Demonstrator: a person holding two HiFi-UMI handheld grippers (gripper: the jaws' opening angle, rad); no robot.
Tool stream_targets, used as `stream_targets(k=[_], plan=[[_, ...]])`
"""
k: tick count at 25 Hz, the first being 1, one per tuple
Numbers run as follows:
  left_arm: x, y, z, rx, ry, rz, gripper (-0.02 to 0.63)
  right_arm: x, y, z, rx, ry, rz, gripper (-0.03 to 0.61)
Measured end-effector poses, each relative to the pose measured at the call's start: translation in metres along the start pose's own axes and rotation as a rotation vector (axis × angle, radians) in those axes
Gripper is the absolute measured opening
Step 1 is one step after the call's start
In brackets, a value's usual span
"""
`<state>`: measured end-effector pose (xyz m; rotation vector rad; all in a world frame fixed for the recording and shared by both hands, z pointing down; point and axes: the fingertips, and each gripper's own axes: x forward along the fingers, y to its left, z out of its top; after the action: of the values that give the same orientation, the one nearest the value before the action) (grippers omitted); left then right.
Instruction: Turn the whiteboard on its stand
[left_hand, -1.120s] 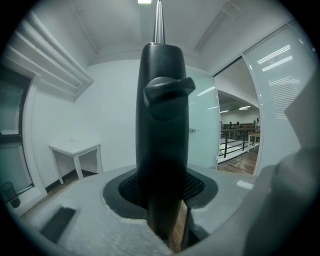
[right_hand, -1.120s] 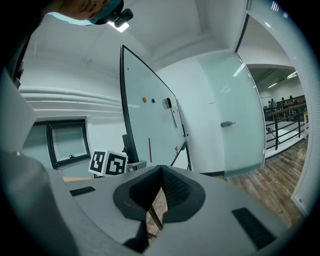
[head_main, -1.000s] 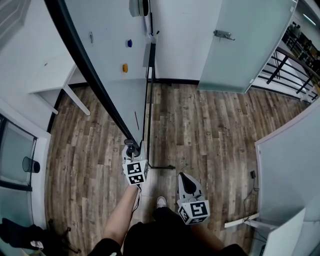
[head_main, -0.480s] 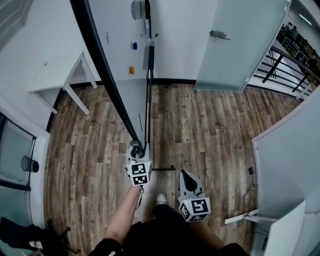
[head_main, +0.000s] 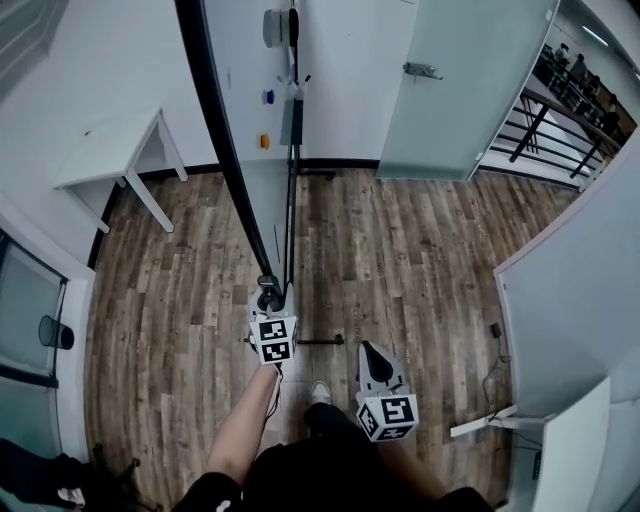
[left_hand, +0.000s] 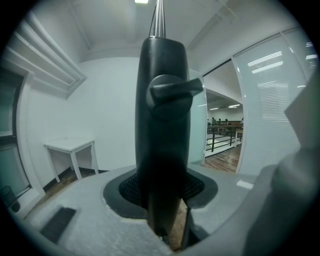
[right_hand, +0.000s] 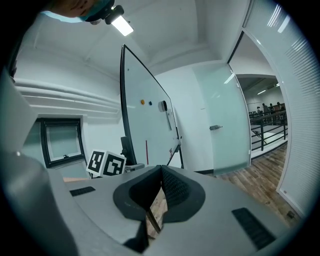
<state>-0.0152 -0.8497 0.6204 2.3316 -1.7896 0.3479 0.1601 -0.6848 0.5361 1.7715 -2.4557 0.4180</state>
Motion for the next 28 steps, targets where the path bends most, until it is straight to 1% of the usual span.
stream_targets(k=[6, 8, 10, 13, 17, 23, 28], plan=[[-0.040, 0.029, -0.018, 0.008, -0.022, 0.003, 0.171, -0.033, 0.019, -0.026, 0.003, -0.002, -0.028, 0.010], [-0.042, 0.025, -0.017, 0.009, -0.020, 0.003, 0.172, -0.038, 0.015, -0.024, 0.003, 0.001, -0.030, 0.010], [-0.051, 0.025, -0.019, 0.005, -0.022, 0.006, 0.172, -0.044, 0.021, -0.026, -0.002, 0.000, -0.029, 0.010], [-0.079, 0.031, -0.030, 0.001, -0.031, 0.008, 0.172, -0.059, 0.040, -0.038, -0.007, -0.005, -0.029, 0.010], [-0.100, 0.021, -0.035, 0.010, -0.038, 0.007, 0.172, -0.073, 0.040, -0.037, -0.010, -0.002, -0.025, 0.011], [-0.146, 0.014, -0.043, 0.004, -0.034, 0.012, 0.172, -0.101, 0.062, -0.037, -0.012, -0.008, -0.009, 0.010], [-0.190, 0.012, -0.056, -0.004, -0.036, 0.011, 0.172, -0.134, 0.086, -0.048, -0.015, -0.017, -0.015, 0.010]])
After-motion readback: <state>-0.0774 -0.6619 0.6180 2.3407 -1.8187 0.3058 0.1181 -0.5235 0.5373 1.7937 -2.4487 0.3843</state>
